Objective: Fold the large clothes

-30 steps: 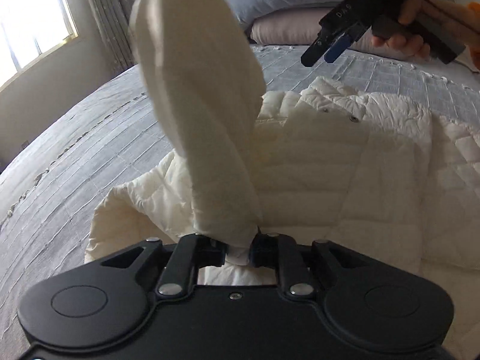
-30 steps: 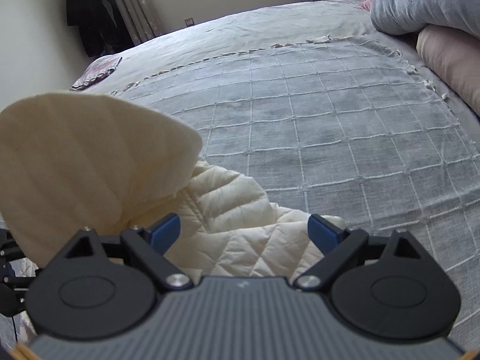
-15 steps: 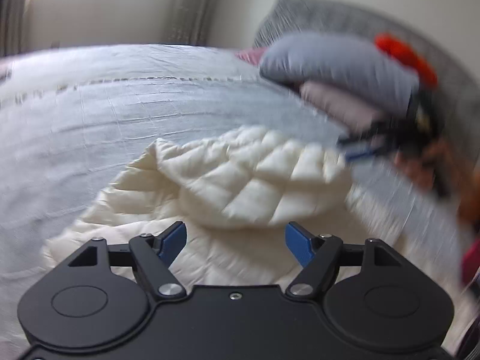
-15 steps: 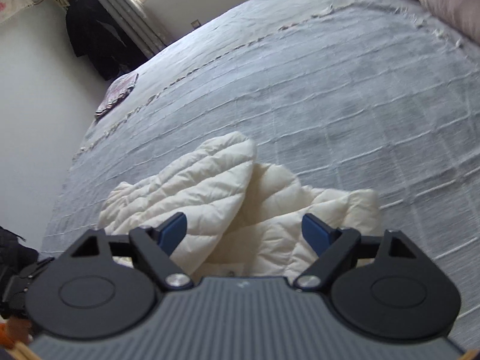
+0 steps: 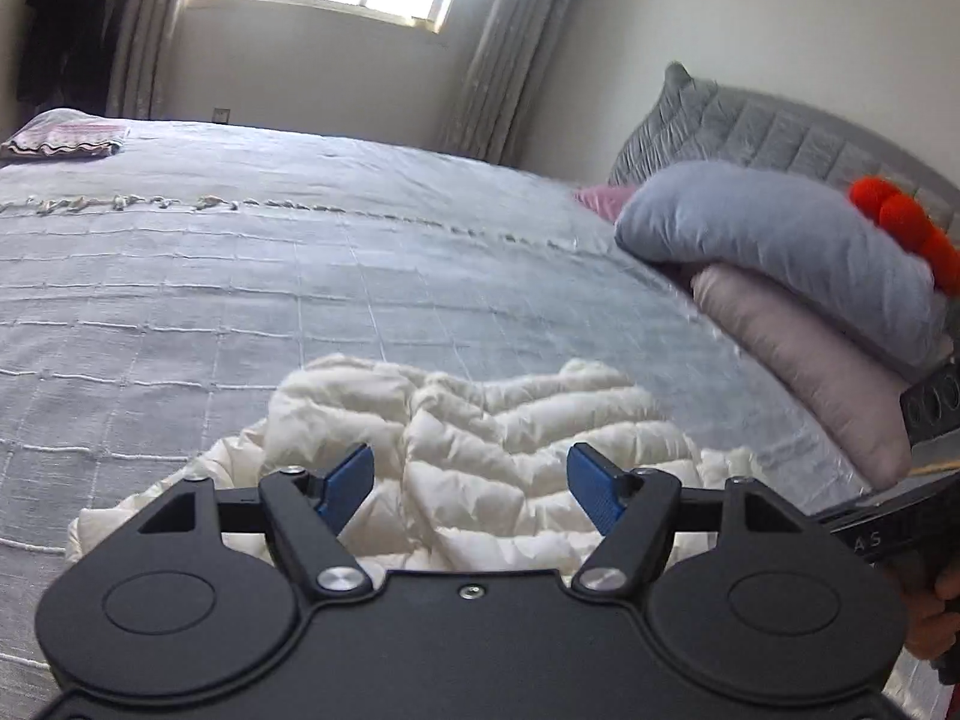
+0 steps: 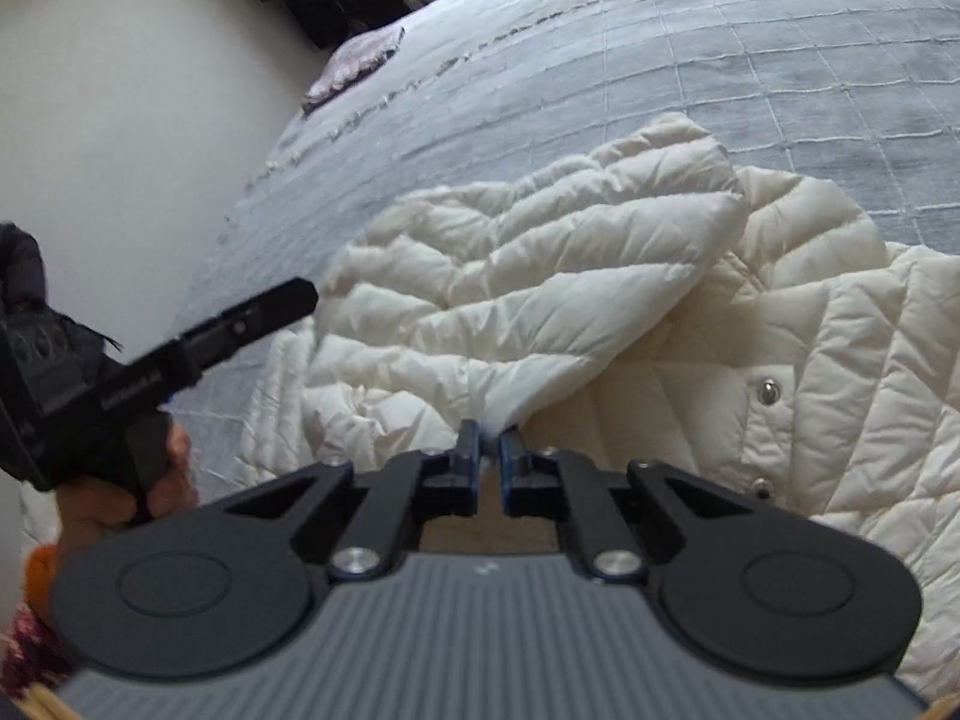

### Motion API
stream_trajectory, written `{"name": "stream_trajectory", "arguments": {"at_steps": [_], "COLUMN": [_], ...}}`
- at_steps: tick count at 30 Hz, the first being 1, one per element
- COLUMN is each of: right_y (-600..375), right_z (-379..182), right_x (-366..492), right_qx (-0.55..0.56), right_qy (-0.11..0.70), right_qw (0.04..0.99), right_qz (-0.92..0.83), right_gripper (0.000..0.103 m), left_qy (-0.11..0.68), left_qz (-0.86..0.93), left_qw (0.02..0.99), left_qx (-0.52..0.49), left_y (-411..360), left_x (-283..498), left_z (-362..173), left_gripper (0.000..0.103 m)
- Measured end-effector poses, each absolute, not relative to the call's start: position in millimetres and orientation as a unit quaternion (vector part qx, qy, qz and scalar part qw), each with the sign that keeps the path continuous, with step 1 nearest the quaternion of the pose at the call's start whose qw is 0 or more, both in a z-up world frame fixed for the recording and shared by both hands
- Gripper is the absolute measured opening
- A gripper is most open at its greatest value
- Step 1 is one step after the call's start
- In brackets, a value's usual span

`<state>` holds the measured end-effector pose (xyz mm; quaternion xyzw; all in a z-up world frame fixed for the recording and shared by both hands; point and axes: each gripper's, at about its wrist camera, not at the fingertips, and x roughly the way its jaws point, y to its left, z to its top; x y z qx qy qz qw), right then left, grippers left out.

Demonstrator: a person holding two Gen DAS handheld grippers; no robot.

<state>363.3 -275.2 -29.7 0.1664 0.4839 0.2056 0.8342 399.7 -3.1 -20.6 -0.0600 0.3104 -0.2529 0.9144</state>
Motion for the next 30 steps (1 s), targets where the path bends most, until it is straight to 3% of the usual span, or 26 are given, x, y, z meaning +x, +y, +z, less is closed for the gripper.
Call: {"name": "stream_trajectory", "arguments": {"at_steps": [5, 9, 11, 12, 15, 22, 26, 30], "right_y": [-266.8, -272.8, -283.4, -288.8, -306.9, -344.6, -359.3, -371.0], "right_z": [-58.8, -49.5, -35.1, -28.0, -8.9, 9.7, 1.6, -15.2], "right_x": [360.0, 350.8, 338.4, 331.5, 305.3, 228.0, 185.3, 140.6], "right_qx": [0.132, 0.138, 0.136, 0.135, 0.119, 0.149, 0.161, 0.149], "right_qy": [0.496, 0.492, 0.484, 0.476, 0.454, 0.445, 0.451, 0.463], "right_qw": [0.84, 0.842, 0.848, 0.854, 0.871, 0.877, 0.872, 0.87], "right_qz": [0.175, 0.171, 0.168, 0.162, 0.144, 0.107, 0.097, 0.083], "right_gripper": [0.006, 0.012, 0.047, 0.07, 0.073, 0.085, 0.091, 0.096], "left_qy": [0.363, 0.359, 0.355, 0.352, 0.351, 0.382, 0.398, 0.428], "left_qz": [-0.247, -0.238, -0.239, -0.238, -0.226, -0.187, -0.171, -0.151], "left_qw": [0.897, 0.902, 0.904, 0.905, 0.909, 0.905, 0.901, 0.891], "left_qx": [0.041, 0.023, 0.005, -0.001, -0.011, -0.019, -0.025, -0.031], "left_y": [-32.8, -24.3, -14.0, -8.7, 7.1, 51.4, 80.0, 103.1], "left_x": [392.2, 384.6, 374.7, 368.1, 342.6, 257.6, 204.3, 164.6], "left_z": [-79.4, -66.3, -49.9, -42.2, -22.9, -7.0, -8.8, -20.4], "left_gripper": [0.071, 0.072, 0.072, 0.073, 0.085, 0.093, 0.101, 0.103]}}
